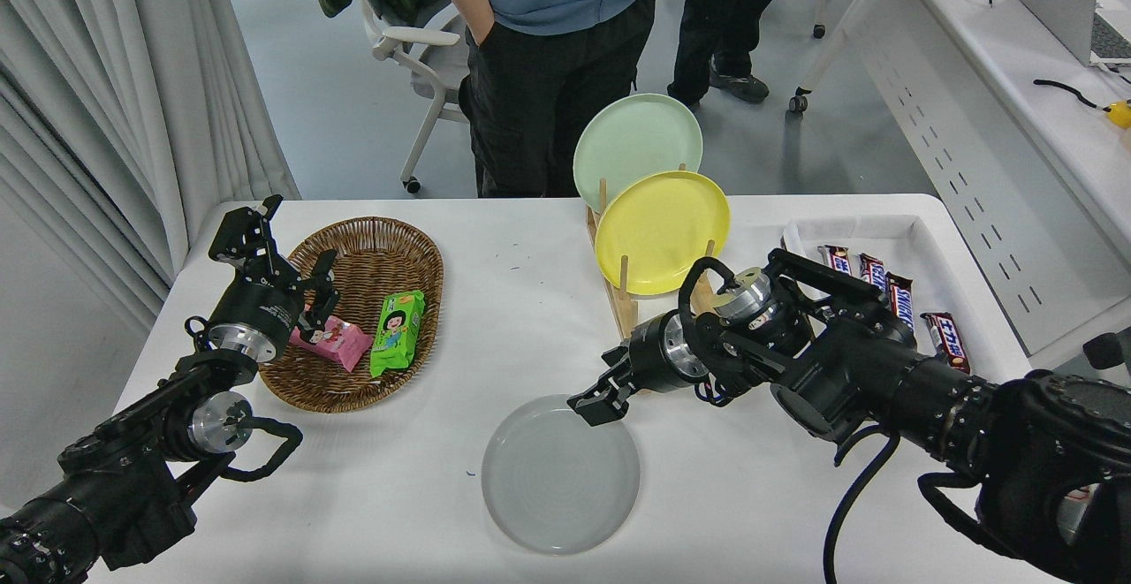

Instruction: Place the plate on the table

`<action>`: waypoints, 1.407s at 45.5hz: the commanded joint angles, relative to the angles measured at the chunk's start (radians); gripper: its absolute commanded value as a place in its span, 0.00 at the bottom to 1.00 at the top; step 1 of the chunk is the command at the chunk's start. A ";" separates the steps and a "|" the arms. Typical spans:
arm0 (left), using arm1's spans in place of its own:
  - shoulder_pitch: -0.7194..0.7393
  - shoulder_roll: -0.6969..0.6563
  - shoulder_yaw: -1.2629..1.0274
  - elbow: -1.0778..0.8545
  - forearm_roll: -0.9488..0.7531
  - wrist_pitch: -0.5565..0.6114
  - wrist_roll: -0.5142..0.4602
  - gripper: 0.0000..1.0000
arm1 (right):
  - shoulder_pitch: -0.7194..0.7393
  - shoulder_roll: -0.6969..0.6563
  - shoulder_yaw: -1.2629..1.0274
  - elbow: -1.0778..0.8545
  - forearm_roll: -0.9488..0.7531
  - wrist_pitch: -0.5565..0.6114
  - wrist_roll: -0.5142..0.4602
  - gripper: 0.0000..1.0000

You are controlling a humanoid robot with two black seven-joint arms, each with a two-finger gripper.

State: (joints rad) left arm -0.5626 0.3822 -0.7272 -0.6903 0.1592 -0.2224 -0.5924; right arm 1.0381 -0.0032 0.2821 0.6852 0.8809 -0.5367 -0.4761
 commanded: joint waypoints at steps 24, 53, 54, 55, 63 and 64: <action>0.000 0.000 0.000 0.000 0.000 0.000 0.000 1.00 | 0.223 -0.083 0.011 0.129 -0.151 0.337 -0.004 0.99; 0.000 0.000 0.000 0.000 -0.001 0.000 0.000 1.00 | 0.386 -0.389 0.233 0.099 -0.395 0.337 0.001 0.99; 0.000 0.000 0.000 0.000 0.000 0.000 0.000 1.00 | 0.376 -0.397 0.236 0.099 -0.396 0.337 0.001 0.99; 0.001 0.000 0.000 0.000 -0.001 0.000 0.000 1.00 | 0.366 -0.412 0.238 0.100 -0.398 0.339 0.001 0.99; 0.001 0.000 0.000 0.000 0.000 0.000 0.000 1.00 | 0.303 -0.488 0.246 0.097 -0.404 0.463 0.001 0.99; 0.000 0.000 0.000 0.000 -0.001 0.000 0.000 1.00 | 0.295 -0.494 0.244 0.096 -0.410 0.490 0.001 0.99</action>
State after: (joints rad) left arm -0.5623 0.3824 -0.7272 -0.6903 0.1592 -0.2224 -0.5924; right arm 1.3873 -0.4029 0.5049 0.7899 0.5110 -0.1788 -0.4763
